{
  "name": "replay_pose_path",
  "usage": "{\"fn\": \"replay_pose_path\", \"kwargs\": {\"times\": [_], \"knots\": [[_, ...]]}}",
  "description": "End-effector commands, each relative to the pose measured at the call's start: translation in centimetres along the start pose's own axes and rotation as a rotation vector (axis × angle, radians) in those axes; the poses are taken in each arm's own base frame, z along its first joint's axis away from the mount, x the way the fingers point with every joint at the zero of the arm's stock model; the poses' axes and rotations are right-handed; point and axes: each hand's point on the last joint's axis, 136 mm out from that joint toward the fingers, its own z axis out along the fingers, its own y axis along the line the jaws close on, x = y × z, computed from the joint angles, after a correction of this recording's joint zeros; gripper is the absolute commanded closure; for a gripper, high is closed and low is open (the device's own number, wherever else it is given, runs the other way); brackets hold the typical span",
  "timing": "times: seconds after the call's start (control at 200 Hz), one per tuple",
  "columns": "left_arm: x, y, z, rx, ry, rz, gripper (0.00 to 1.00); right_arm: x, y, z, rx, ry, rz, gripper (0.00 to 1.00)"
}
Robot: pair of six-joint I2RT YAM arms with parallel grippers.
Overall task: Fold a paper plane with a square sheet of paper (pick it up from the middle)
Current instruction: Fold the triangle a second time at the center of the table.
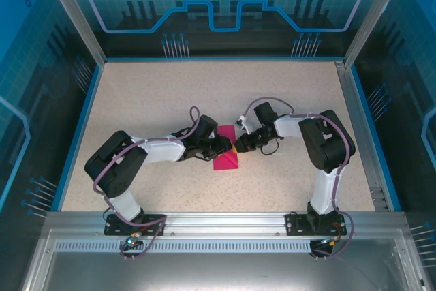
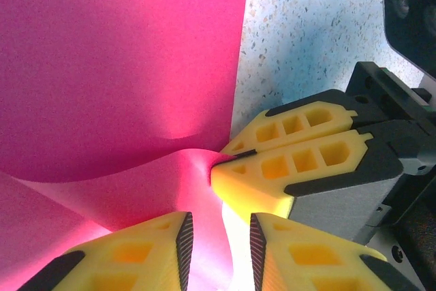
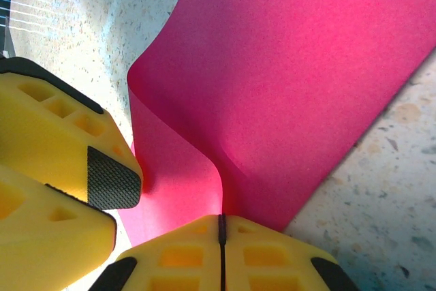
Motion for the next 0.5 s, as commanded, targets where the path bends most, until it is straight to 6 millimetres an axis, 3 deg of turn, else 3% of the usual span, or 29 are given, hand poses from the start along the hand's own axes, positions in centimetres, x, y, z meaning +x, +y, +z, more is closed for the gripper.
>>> {"fn": "replay_pose_path", "kwargs": {"times": [0.0, 0.495], "knots": [[0.1, -0.3, 0.1, 0.005, 0.000, 0.024, 0.68, -0.1, -1.0, -0.6, 0.035, -0.012, 0.019, 0.93], [0.8, 2.3, 2.2, -0.038, 0.022, -0.010, 0.68, 0.0, -1.4, -0.6, 0.053, -0.011, 0.034, 0.92]]}}
